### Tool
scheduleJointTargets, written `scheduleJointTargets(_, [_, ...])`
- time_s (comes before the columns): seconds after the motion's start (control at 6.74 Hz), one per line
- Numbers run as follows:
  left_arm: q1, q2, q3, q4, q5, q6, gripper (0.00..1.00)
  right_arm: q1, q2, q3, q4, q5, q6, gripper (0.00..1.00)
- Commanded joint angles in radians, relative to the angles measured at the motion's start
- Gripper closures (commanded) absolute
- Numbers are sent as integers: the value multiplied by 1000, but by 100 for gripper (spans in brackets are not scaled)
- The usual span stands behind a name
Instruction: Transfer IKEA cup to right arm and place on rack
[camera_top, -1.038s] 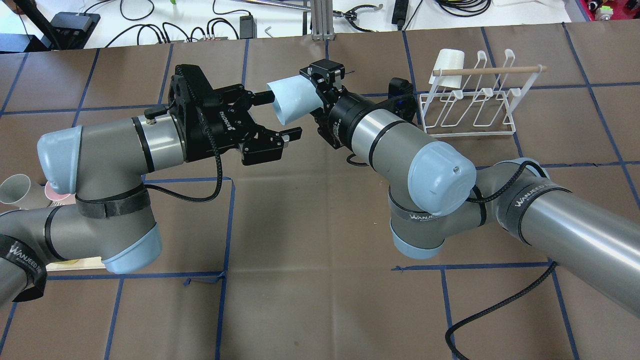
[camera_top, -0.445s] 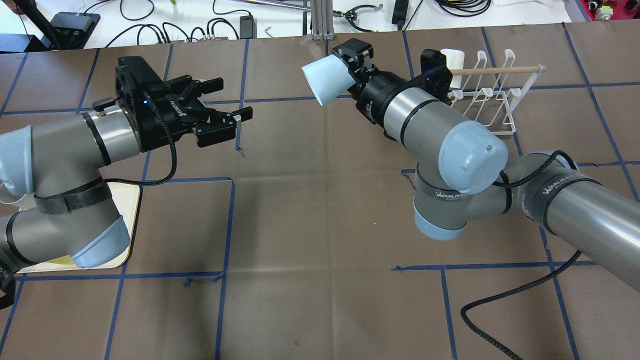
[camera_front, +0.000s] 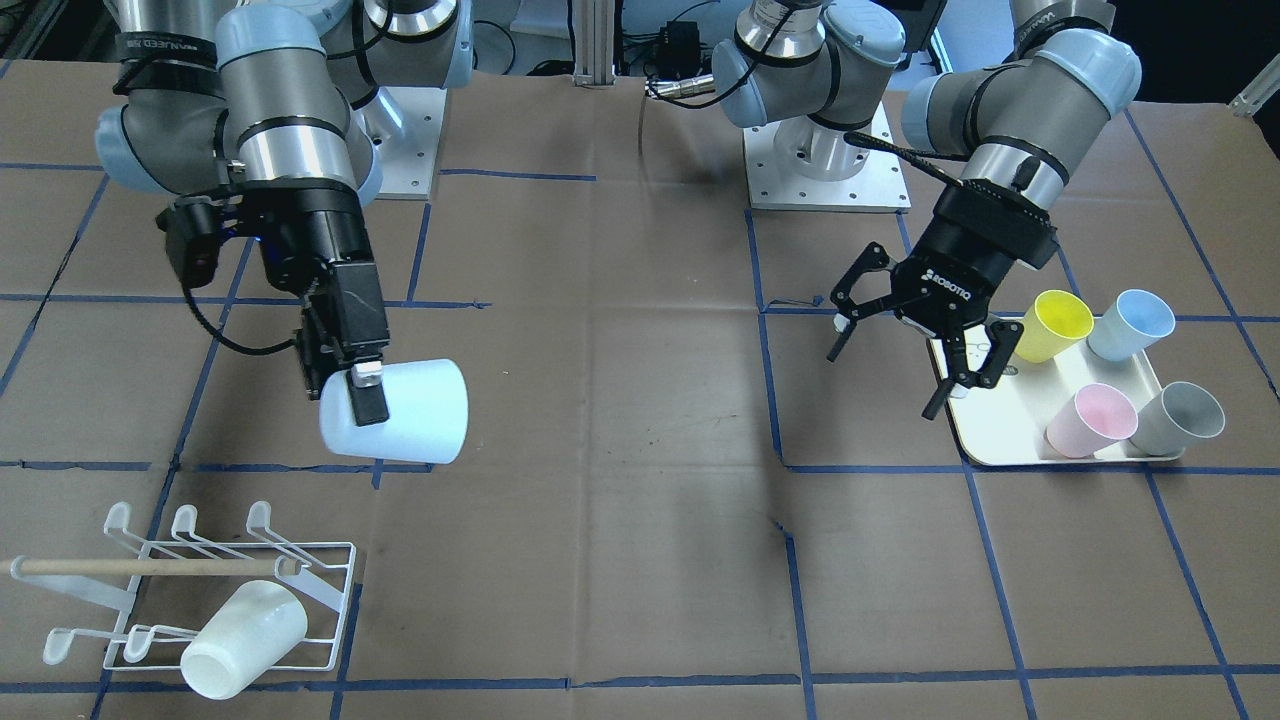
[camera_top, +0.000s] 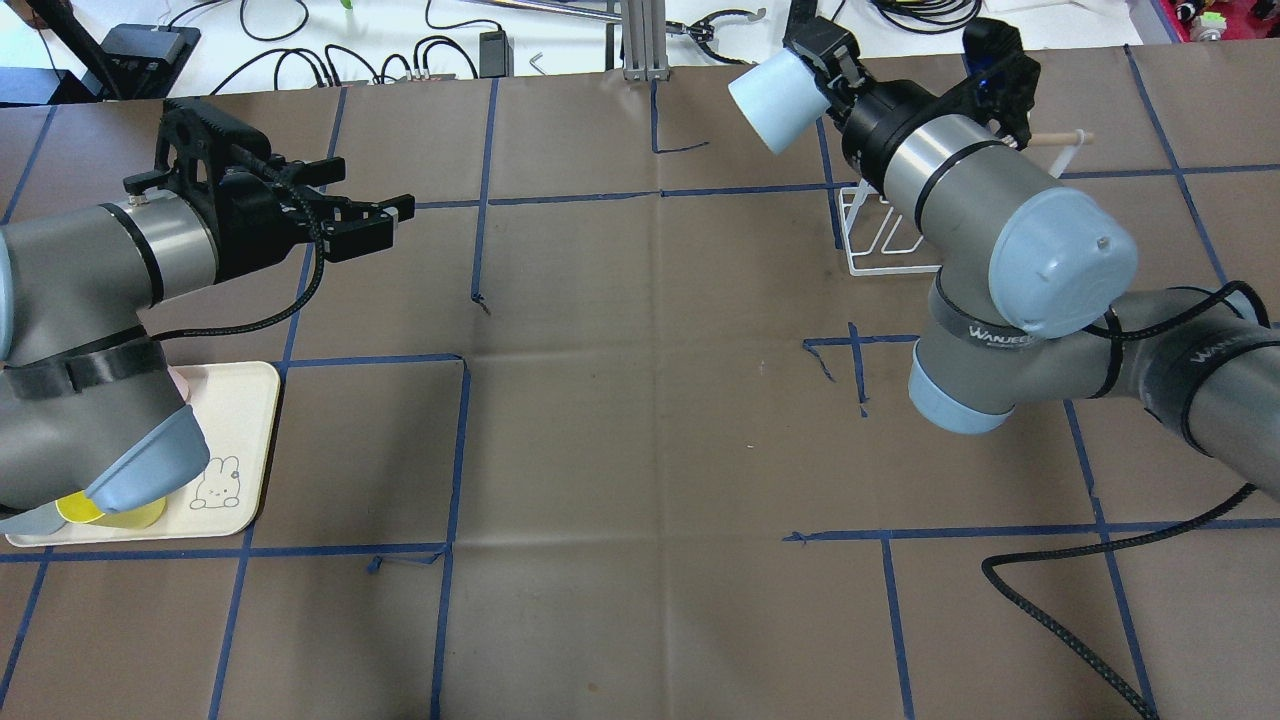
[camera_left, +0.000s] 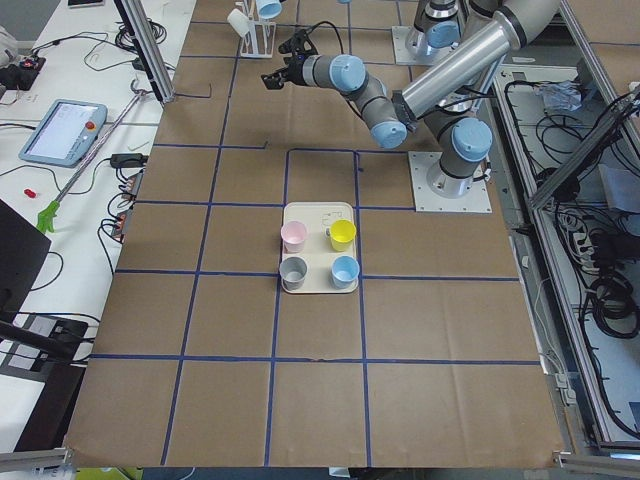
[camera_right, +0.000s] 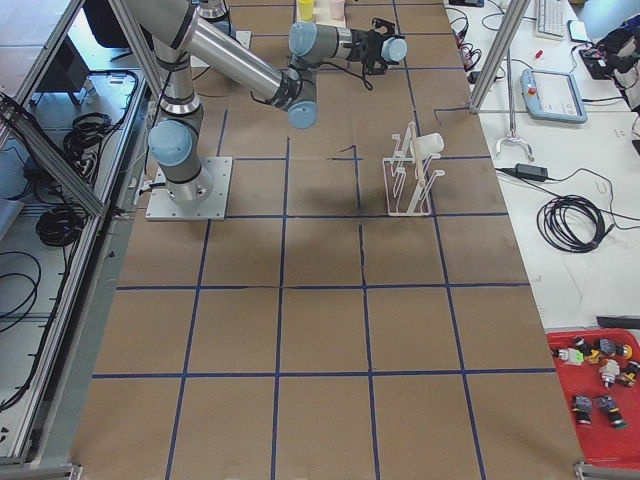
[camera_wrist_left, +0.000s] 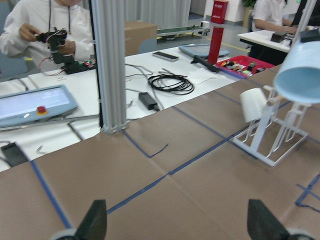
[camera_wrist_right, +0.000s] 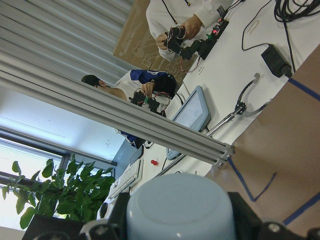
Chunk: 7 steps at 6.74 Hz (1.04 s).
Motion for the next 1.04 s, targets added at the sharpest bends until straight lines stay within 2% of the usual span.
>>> scheduleJointTargets(0.0, [-5,-32,184,-345,152,-2,1,-152,-4,-7,0,3,-274,78])
scheduleJointTargets(0.15, [-35,-51,291,-543,261,-2,1,-196,7,-24,3,39,-434,85])
scheduleJointTargets(0.3, [-96,-70,399,-700,404,-25,1,-258,19,-53,4,40,-579,85])
scheduleJointTargets(0.44, [-165,-101,498,-819,536,-161,1,-297,47,-75,28,43,-697,85])
scheduleJointTargets(0.59, [-230,-118,580,-960,631,-326,1,-325,112,-111,30,44,-830,85])
scheduleJointTargets(0.89, [-273,-68,642,-1207,742,-482,1,-337,217,-206,27,30,-960,85])
